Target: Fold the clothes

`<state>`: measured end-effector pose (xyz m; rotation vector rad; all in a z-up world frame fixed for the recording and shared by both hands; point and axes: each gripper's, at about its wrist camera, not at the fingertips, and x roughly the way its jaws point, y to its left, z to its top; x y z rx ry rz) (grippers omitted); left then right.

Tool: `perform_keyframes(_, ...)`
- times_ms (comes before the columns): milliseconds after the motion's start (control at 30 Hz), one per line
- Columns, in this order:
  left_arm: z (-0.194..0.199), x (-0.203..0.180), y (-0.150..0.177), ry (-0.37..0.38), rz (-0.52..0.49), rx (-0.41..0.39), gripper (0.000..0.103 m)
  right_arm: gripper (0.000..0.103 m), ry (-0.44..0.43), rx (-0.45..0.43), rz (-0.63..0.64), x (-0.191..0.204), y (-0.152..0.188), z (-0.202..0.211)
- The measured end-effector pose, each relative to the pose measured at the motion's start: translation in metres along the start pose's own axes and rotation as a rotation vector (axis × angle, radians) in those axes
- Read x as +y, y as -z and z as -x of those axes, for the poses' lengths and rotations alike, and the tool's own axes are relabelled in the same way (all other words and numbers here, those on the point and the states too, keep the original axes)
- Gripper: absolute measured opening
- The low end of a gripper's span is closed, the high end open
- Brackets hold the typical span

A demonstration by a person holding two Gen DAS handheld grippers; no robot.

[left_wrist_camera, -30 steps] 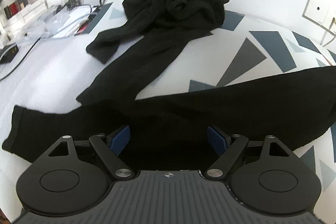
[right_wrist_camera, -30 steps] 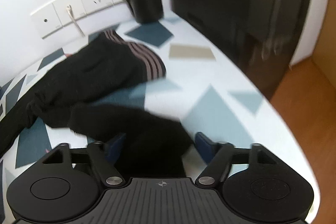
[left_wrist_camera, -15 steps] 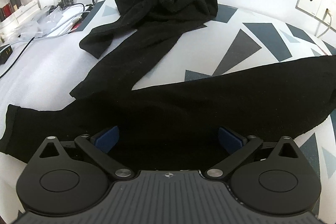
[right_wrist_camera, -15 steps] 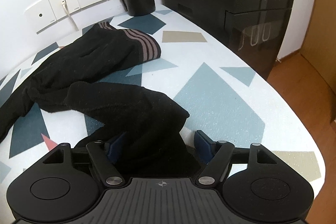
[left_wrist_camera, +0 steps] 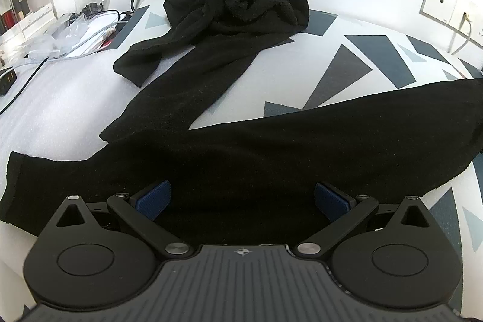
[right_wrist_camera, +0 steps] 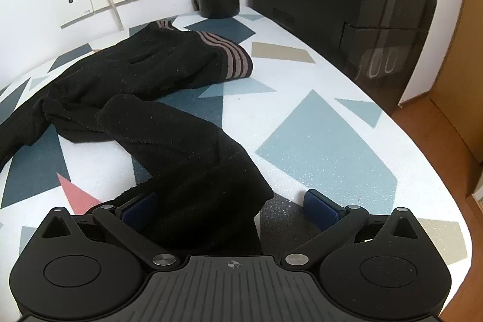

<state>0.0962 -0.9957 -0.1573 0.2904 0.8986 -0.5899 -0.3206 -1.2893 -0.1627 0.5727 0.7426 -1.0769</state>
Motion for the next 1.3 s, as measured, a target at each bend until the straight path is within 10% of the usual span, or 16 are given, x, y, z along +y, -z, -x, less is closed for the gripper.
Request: perform_keyframes(1300, 0.0013, -0.0025, 0.0026, -0.025, 0.031, -0.019, 0.103, 0.102, 0.037, -0.035, -0.003, 0.0068, 0.0036, -0.0008)
